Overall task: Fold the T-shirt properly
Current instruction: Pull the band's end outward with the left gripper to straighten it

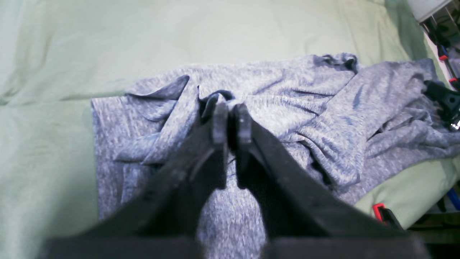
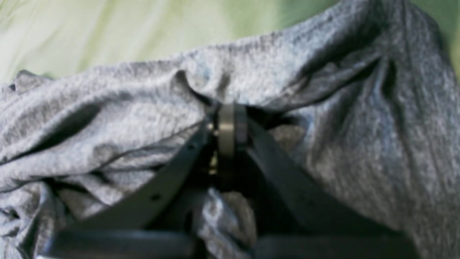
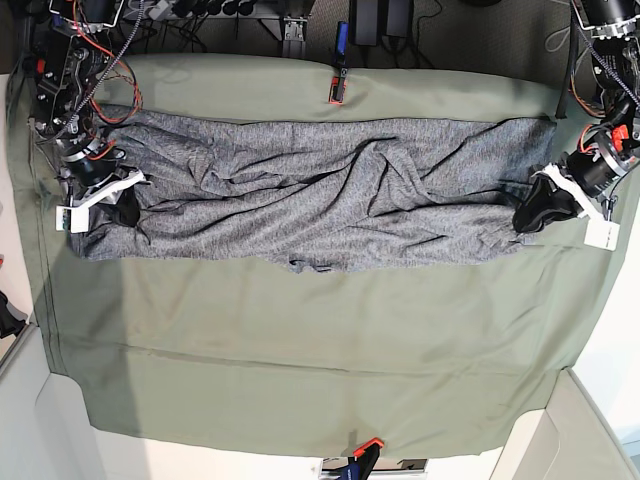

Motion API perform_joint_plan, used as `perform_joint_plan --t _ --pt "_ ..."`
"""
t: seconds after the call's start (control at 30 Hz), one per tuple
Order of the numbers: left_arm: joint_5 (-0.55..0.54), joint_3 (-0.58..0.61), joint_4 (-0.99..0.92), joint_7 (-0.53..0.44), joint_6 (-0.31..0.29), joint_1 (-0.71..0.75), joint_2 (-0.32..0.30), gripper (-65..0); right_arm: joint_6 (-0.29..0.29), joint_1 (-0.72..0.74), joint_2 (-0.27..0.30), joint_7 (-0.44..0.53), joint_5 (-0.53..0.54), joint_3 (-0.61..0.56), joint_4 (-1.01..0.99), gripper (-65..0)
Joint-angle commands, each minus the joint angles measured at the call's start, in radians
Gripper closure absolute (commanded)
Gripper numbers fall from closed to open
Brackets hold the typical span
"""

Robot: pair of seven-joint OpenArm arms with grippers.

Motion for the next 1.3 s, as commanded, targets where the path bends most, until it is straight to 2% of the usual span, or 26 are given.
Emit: perform_joint_plan --t 0.0,0.03,0.07,0.1,0.37,0.6,0.8,0.97,1.03,1.2,1.27 --pt "-0.023 -0.008 0.012 -0.023 -0.009 -0.009 -0.011 -24.4 0.004 0.016 0.008 0.024 0.016 0.002 0.017 0.0" --pt "-0.024 -0.007 0.012 -0.024 -0.009 -0.010 -0.011 -34.0 0.004 0.015 0.008 0.024 0.016 0.002 0.017 0.0" --pt "-0.024 -0.007 0.012 -0.024 -0.009 -0.010 -0.011 -40.6 0.004 0.015 0.008 0.023 0.016 0.002 0.017 0.0" --pt "-0.023 -0.008 0.012 -0.024 -0.009 -0.010 -0.013 -42.5 0.004 0.015 0.008 0.024 0.016 0.002 0.017 0.0" --pt "0.071 -0.071 -0.006 -0.023 -0.009 -0.010 -0.022 -42.4 0.004 0.016 0.008 0.023 0.016 0.002 0.017 0.0" --pt "0.061 -0.070 -0.250 -0.024 0.000 -0.037 -0.070 -42.5 0.004 0.016 0.009 0.024 0.016 0.002 0.017 0.0" --pt "-0.012 -0.070 -0.455 0.003 -0.009 -0.075 -0.098 -42.5 0.004 0.013 0.008 0.023 0.016 0.002 0.017 0.0" --pt "-0.181 -0.070 -0.497 0.124 -0.009 -0.074 -0.097 -42.5 0.004 0.013 0.008 0.023 0.042 0.002 0.017 0.0" --pt "-0.207 -0.065 -0.497 0.145 -0.009 -0.074 -0.097 -42.5 0.004 0.013 0.008 0.023 0.042 0.002 0.017 0.0" --pt "-0.214 0.035 -0.497 0.144 -0.009 -0.074 -0.097 -42.5 0.004 0.013 0.008 0.023 0.041 0.002 0.017 0.0" --pt "-0.248 0.094 -0.496 0.145 -0.009 -0.074 -0.097 -42.5 0.004 0.013 0.008 0.023 0.041 0.002 0.017 0.0"
